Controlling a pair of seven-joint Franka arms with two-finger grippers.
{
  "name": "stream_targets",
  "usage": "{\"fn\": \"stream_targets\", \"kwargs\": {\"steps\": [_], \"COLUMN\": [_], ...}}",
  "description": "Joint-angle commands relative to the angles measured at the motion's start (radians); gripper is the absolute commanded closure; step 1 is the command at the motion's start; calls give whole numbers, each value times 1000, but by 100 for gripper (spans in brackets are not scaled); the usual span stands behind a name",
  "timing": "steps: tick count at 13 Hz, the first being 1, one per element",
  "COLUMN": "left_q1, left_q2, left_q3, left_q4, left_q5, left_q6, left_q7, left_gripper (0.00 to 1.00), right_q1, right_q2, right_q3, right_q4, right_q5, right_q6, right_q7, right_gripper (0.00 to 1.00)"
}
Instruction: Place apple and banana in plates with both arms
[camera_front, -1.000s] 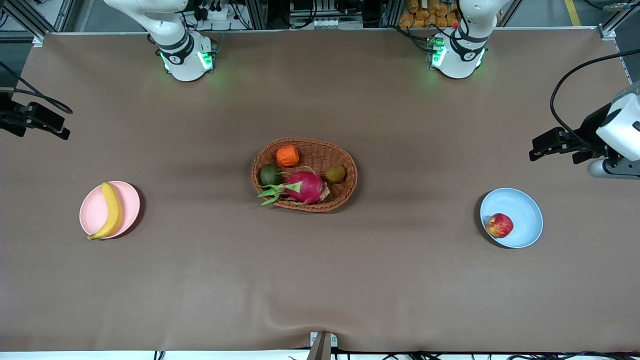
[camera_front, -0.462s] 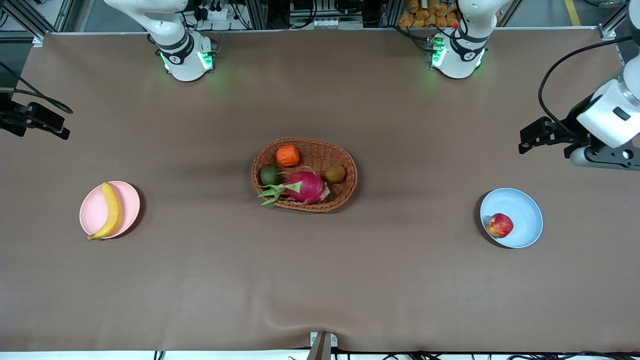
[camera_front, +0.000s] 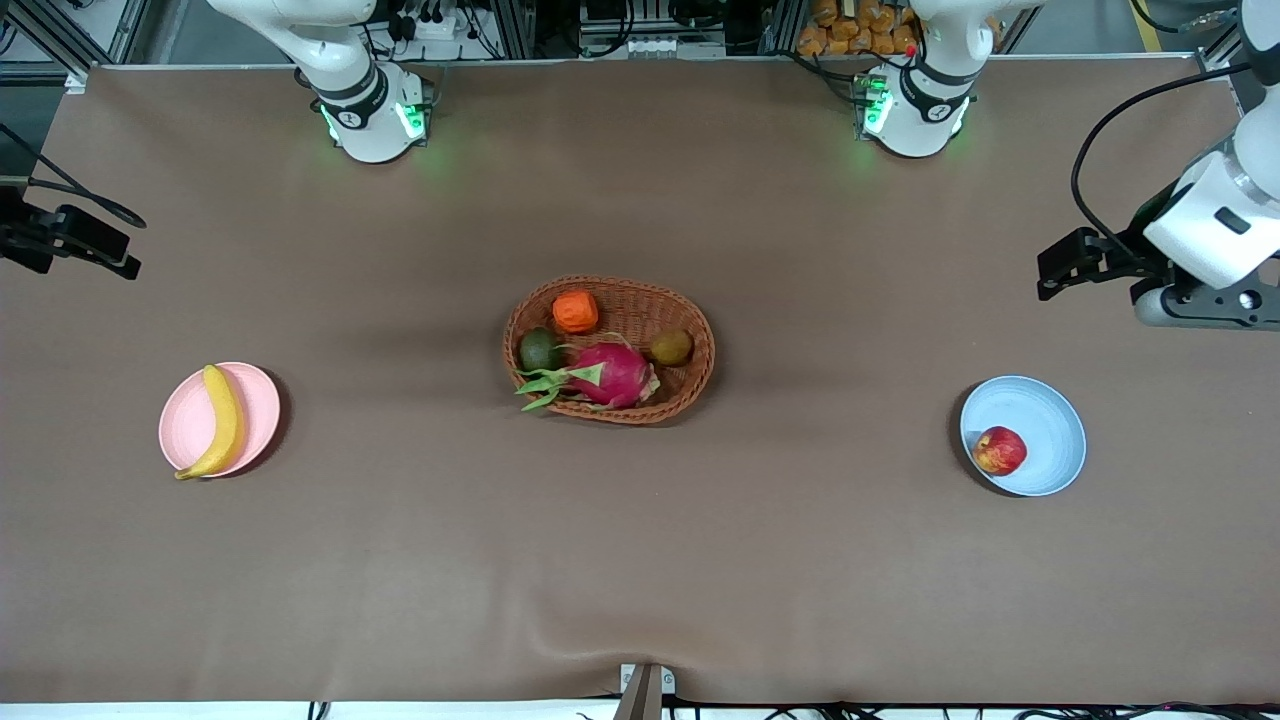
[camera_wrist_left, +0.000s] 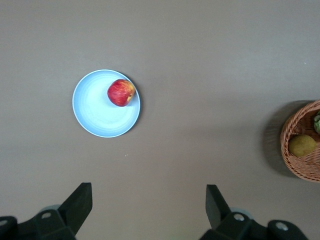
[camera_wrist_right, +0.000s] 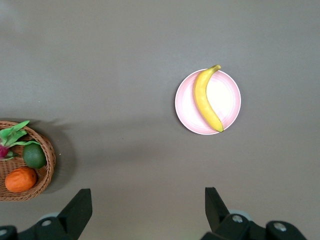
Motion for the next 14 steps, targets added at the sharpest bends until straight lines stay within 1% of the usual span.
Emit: {"fn": "stream_targets", "kwargs": {"steps": [1,2,3,5,8,12,14], "left_q1": [-172,-208,-222,-225,-219,-199,-173], "left_q2": [-47,-61,-67,-96,-161,-161,-158], "left_q3": [192,237,254,261,261,261,261], "left_q4": [3,0,0,-19,-91,-86,-75], "left_q5": [-14,-14,-14,-14,-14,0,-2], "left_q6": [-53,-73,-96,-107,-108,-107,-107], "left_q7": [8,11,13,17,17,40,43], "left_gripper": [0,0,0,0,0,0,0], "right_q1": [-10,-12,-12,-12,-10,-10,-10], "right_q2": [-1,0,0,0,0,0,2], "right_q3": [7,7,6,5,5,7,7], "right_q4": [6,6,6,6,4,3,3], "right_q5": [-3,-2,0,0,0,0,0], "right_q6": [-4,-1,0,0,-1,-6,-6], "right_q7": [-4,-4,-4,-6,-6,-6,-6], "right_gripper": [0,0,0,0,0,0,0]}}
